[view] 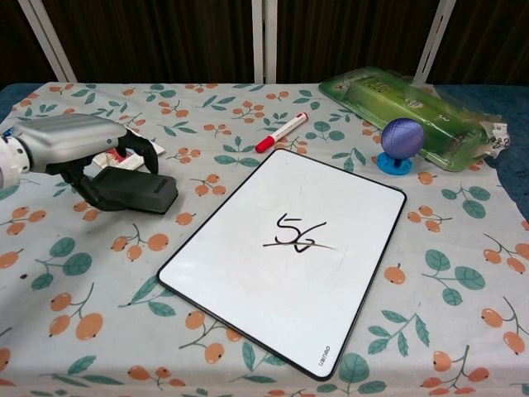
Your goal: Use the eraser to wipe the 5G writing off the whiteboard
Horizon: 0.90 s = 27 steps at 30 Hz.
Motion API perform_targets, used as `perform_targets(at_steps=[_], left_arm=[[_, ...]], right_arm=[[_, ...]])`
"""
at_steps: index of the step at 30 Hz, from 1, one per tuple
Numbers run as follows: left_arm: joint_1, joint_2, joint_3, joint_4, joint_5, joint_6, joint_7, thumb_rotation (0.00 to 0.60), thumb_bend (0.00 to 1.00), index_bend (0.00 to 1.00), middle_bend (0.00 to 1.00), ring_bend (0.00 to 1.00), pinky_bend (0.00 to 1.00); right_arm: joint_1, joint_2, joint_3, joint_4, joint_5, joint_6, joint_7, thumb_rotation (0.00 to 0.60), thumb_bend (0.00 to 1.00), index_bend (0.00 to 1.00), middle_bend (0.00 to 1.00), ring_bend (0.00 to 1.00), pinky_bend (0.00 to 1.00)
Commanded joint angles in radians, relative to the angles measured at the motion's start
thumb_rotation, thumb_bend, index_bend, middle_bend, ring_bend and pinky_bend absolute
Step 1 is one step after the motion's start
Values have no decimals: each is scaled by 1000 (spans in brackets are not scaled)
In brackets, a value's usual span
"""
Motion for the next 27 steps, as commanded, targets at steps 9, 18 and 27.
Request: perform_targets(at_steps=[9, 18, 27], left_arm=[[-11, 9, 5, -15, -32, -18, 23, 600, 271, 377, 304, 222, 282], [-10, 9, 10, -17, -27, 3, 23, 600, 354, 475, 409, 293, 392], [-8, 20, 15, -29, -25, 17, 14, 600, 417, 520, 456, 350, 455]], right_arm=[[1, -3, 0, 9, 1, -4, 7, 600, 248, 0, 0, 0, 0], [4, -5, 2, 8, 2, -7, 5, 600, 256, 0, 0, 0, 0], [5, -5, 2, 6, 3, -7, 3, 600, 258, 0, 0, 0, 0]])
